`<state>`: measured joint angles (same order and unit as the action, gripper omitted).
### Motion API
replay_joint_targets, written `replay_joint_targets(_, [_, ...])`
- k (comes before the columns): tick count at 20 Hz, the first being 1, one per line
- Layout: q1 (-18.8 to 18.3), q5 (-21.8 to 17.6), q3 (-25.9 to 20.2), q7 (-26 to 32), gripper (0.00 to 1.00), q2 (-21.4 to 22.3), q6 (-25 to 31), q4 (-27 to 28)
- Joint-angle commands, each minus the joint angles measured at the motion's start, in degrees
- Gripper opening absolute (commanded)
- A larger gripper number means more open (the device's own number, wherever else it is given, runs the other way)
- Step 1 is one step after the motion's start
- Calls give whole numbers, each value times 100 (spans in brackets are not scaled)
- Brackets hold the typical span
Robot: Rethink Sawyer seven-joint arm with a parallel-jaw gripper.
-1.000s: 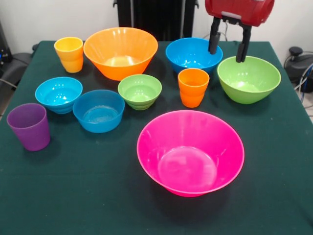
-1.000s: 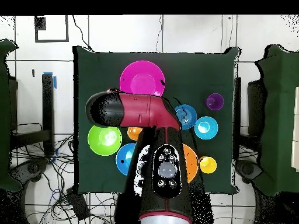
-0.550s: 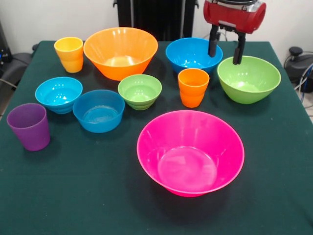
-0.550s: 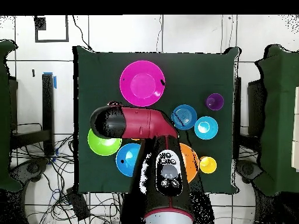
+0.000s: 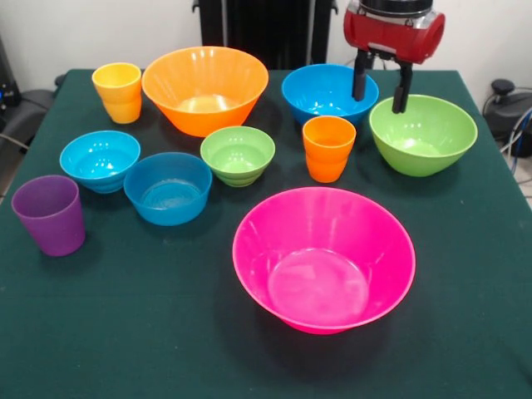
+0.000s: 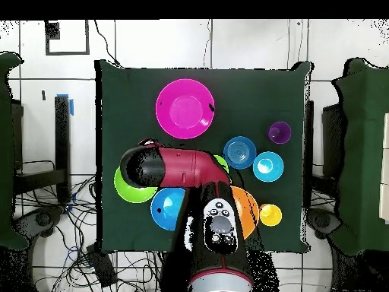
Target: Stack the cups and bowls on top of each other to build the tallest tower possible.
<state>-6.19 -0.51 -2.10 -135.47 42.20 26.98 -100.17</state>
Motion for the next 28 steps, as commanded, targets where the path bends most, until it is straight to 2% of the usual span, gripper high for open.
replay_joint_targets(1, [-285,-413,-608,563,100,-169,117,-195])
replay_joint_targets(4, [-340,-463,-592,565,100,-97,116,-249])
replay_joint_targets(11, [-733,-612,-725,880,100,-9,239,-271])
replay_joint_targets(16, [-602,-691,-752,534,100,-146,-65,-350])
replay_joint_targets(25, [-521,-642,-841,79,100,-188,-707,-905])
replay_joint_targets(28, [-385,-637,-788,-71,100,-193,-914,-996])
